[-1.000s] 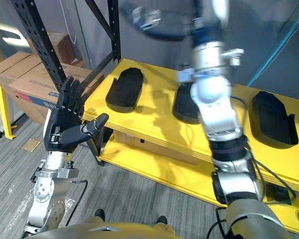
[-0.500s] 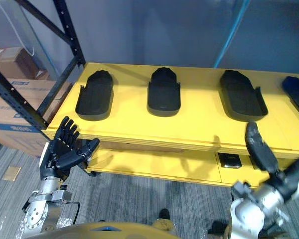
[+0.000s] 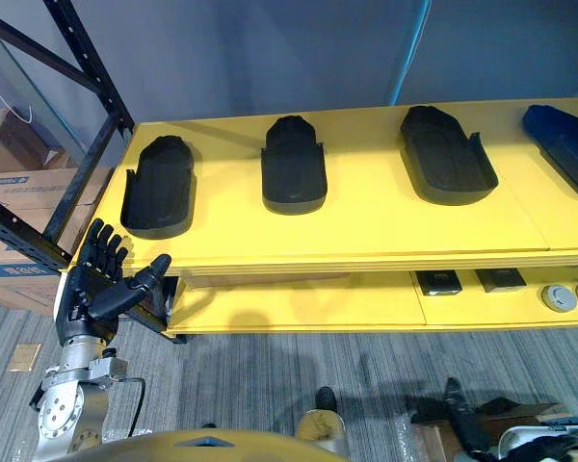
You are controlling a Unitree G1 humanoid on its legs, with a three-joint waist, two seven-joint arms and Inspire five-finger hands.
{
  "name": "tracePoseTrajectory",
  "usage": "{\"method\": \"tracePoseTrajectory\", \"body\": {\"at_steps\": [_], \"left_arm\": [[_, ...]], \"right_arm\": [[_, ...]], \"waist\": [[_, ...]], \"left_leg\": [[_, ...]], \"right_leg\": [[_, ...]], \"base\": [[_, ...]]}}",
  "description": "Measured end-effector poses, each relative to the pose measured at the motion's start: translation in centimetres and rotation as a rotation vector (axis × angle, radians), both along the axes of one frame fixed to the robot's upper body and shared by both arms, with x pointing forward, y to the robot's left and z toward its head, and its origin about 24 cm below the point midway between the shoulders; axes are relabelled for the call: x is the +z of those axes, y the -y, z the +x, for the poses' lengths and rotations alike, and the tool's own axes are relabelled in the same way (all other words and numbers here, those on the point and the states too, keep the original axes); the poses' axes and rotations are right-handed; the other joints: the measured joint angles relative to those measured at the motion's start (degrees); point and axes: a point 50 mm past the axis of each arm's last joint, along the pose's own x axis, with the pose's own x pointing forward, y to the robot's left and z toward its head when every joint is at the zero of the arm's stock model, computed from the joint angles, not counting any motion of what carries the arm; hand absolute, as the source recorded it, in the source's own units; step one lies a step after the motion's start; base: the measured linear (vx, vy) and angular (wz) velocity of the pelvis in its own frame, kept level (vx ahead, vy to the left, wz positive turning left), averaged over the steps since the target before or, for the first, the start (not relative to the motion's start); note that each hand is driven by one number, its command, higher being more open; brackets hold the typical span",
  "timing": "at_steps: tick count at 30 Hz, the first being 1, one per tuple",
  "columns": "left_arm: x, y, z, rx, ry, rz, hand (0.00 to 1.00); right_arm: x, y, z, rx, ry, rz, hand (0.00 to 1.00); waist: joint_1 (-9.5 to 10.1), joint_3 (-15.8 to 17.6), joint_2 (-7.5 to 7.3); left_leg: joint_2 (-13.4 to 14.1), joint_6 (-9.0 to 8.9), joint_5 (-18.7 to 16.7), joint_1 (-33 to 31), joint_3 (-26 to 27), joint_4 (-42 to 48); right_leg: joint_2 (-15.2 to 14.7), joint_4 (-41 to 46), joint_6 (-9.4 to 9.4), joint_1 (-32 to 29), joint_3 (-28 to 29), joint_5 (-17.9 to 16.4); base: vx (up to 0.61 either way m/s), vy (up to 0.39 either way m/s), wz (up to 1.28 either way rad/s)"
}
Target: Walk over and take three plastic housings, then place them on the shelf
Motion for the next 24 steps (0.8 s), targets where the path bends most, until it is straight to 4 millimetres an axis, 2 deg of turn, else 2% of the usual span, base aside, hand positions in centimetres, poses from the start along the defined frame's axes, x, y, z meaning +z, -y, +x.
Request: {"method": "tracePoseTrajectory", "body": {"at_steps": [2,7,15,24], "left_arm": [[0.0,0.0,0.0,-0.001,-0.001,-0.001,1.00],[-0.2,0.0,0.2,0.008,-0.012,-0.005,1.00],[-1.0,-0.6,1.6,-0.023,-0.059,0.025,1.00],[-1.5,-1.5,2.5,-0.036,-0.083,0.057,1.00]], "right_arm": [[-1.1,-1.3,0.2,0.039,-0.016,0.094,1.00],[-2.6,-2.5,-0.5,0.060,-0.082,0.179,1.00],[-3.9,-2.8,-1.5,0.020,-0.140,0.245,1.00],[-4.0,-2.1,-0.3,0.077,-0.137,0.251,1.00]], "waist": [[0.13,0.54,-0.01],[1.14,0.64,0.15],[1.22,1.44,0.55],[0.33,1.23,0.80]], "left_leg": [[0.05,0.04,-0.05,0.00,-0.15,0.00],[0.06,-0.03,-0.11,0.06,-0.58,0.01],[0.17,-0.28,-0.66,0.82,-0.48,1.12],[0.12,0.14,-1.42,0.91,0.18,1.97]], "right_leg": [[0.00,0.59,0.09,-0.15,-0.02,-0.48],[-0.06,1.58,0.14,-0.22,-0.16,-1.28],[-0.16,2.88,-0.04,0.23,0.11,-2.17],[-0.24,2.82,-0.10,0.18,0.85,-2.16]], "base": [[0.01,-0.005,0.04],[0.03,-0.001,0.05],[0.03,0.000,-0.01],[-0.01,0.000,-0.04]]}}
